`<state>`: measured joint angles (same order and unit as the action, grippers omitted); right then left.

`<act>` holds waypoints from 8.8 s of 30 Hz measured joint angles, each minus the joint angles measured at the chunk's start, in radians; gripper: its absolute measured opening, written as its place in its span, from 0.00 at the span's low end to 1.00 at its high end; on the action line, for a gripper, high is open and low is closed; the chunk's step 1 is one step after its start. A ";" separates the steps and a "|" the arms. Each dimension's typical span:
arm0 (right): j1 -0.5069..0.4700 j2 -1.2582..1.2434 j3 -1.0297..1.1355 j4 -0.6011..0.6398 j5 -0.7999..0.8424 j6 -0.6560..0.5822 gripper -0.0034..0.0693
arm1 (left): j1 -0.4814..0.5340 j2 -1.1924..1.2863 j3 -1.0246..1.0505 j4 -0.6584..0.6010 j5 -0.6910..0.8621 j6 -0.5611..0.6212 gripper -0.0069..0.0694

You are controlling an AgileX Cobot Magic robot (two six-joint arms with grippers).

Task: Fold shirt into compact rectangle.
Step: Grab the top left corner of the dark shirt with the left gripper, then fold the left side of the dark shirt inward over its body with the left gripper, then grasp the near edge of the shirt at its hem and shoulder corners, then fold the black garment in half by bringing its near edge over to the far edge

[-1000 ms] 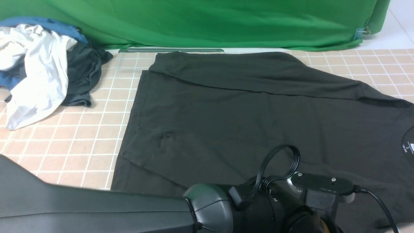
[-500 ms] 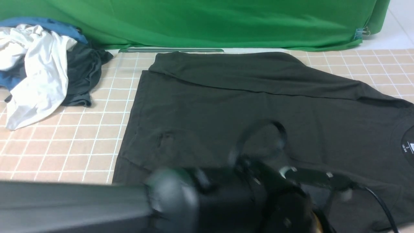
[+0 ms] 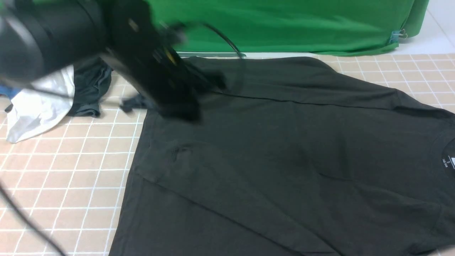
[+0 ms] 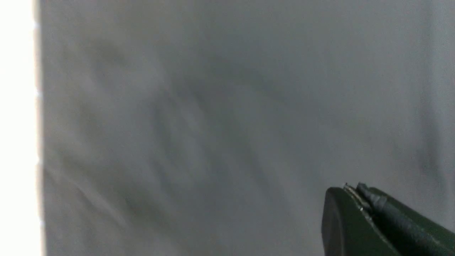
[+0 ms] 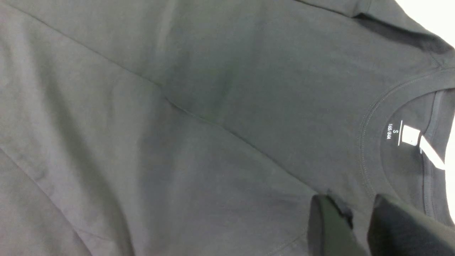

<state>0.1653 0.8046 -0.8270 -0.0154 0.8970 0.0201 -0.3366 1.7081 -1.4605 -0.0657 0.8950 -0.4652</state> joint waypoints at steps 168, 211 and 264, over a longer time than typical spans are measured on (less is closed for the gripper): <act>0.000 0.000 0.000 0.042 0.092 -0.020 0.10 | -0.075 -0.190 0.548 0.047 0.259 0.028 0.11; 0.000 0.106 0.000 0.077 0.194 -0.054 0.11 | -0.075 -0.516 0.939 0.088 0.025 -0.150 0.13; 0.309 0.497 0.365 0.118 -0.303 0.176 0.12 | -0.075 -0.669 0.901 0.154 0.120 -0.209 0.13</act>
<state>0.4745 1.3012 -0.4618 0.1023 0.5937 0.1966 -0.4119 1.0394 -0.5595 0.0884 1.0149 -0.6743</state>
